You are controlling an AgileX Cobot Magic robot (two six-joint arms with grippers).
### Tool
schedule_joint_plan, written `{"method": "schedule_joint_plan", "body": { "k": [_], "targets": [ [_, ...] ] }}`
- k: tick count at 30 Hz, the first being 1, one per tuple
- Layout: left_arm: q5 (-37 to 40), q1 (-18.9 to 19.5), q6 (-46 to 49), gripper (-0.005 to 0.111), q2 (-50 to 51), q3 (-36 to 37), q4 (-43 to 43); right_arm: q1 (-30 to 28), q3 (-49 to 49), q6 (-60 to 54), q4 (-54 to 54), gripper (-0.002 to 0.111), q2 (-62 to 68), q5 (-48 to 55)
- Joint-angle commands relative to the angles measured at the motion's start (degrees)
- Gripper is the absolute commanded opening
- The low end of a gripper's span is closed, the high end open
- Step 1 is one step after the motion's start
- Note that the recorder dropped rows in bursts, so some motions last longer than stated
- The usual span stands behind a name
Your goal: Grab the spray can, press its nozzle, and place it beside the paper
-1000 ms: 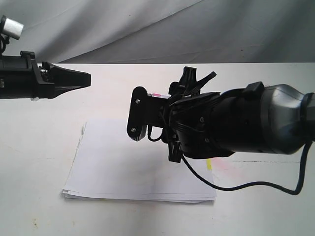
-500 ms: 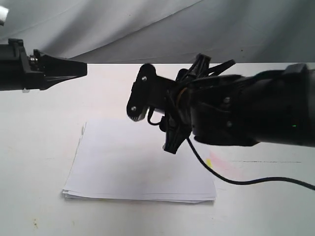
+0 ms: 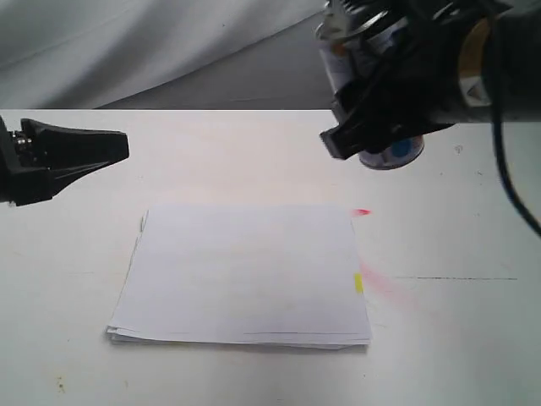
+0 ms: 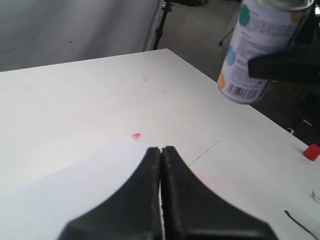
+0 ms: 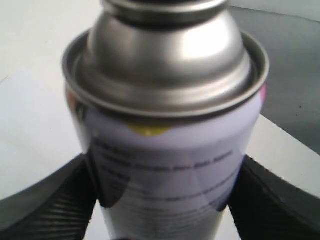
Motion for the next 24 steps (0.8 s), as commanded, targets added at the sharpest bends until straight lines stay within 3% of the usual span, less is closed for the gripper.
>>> {"method": "schedule_joint_plan", "body": {
  "k": [1, 9, 15, 19, 24],
  "targets": [
    [-1.2, 0.1, 2.3, 0.0, -2.5, 3.0, -3.5, -3.5, -0.5, -0.4, 6.7, 0.0, -5.5, -0.2],
    [-3.7, 0.1, 3.2, 0.0, -5.7, 5.3, -5.4, -3.9, 13.4, 3.9, 8.8, 0.0, -18.0, -0.6],
    [-4.0, 0.1, 3.3, 0.0, -5.9, 5.4, -5.6, -6.6, 25.5, 17.8, 0.1, 0.0, -21.0, -17.5],
    [-4.1, 0.1, 3.4, 0.0, -5.9, 5.4, -5.8, -11.8, 27.5, 25.8, -9.3, 0.0, -16.8, -25.5],
    [-4.1, 0.1, 3.4, 0.0, -5.9, 5.4, -5.8, -20.6, 27.4, 26.4, -12.5, 0.0, -8.8, -40.7]
  ]
}}
